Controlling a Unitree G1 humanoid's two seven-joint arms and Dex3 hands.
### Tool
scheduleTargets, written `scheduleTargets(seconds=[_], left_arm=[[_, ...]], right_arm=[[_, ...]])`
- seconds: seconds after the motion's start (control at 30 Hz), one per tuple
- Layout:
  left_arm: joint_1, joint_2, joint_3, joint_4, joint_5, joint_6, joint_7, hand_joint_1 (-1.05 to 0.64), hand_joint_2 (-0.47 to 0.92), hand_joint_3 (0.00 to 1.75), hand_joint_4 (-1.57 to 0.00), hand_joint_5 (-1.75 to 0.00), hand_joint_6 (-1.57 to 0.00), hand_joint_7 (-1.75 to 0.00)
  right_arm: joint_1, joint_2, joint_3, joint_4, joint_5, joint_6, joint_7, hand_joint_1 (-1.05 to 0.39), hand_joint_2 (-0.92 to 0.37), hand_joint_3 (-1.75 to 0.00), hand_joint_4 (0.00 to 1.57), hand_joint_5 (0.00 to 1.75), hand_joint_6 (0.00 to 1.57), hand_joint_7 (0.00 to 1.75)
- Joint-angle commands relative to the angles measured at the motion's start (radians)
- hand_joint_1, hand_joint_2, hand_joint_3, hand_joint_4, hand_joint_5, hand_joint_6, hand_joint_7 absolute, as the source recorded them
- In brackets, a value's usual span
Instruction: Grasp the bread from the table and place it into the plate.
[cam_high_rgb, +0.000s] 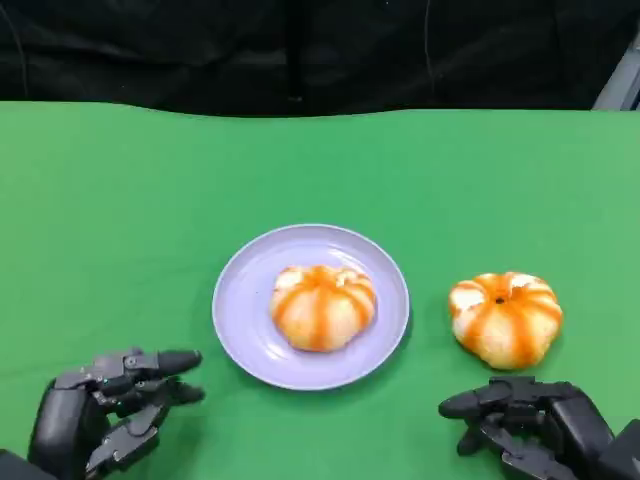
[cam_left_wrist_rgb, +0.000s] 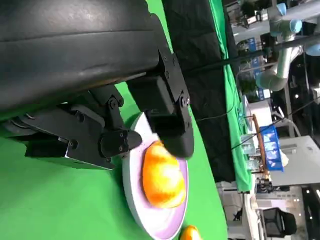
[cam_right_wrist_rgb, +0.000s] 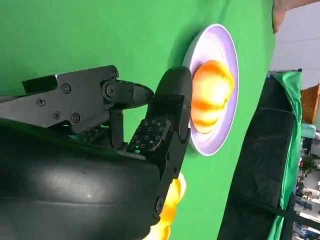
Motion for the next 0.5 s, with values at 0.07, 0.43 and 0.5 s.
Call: scheduleTargets(seconds=[0.07, 0.43, 0.5], left_arm=[[-0.013, 0.030, -0.011, 0.029, 0.022, -0.046, 0.005, 0.13, 0.63, 1.03, -0.87, -1.47, -0.95, -1.18], [0.010, 0.047, -0.067, 0.023, 0.066, -0.060, -0.011, 0.08, 0.53, 1.18, -0.89, -1.54, -0.92, -1.34], [0.018, 0.047, -0.080, 0.015, 0.076, -0.063, -0.009, 0.08, 0.52, 1.19, -0.89, -1.54, -0.92, -1.34]], right_arm=[[0.004, -0.018, -0.010, 0.005, 0.012, -0.008, 0.009, -0.07, -0.92, -0.39, 0.80, 1.15, 1.11, 0.29], [0.008, -0.019, -0.013, -0.002, 0.005, -0.010, 0.006, -0.09, -0.92, -0.38, 0.80, 1.15, 1.12, 0.29], [0.011, -0.020, -0.013, -0.007, 0.003, -0.009, 0.004, -0.09, -0.92, -0.38, 0.81, 1.15, 1.12, 0.29]])
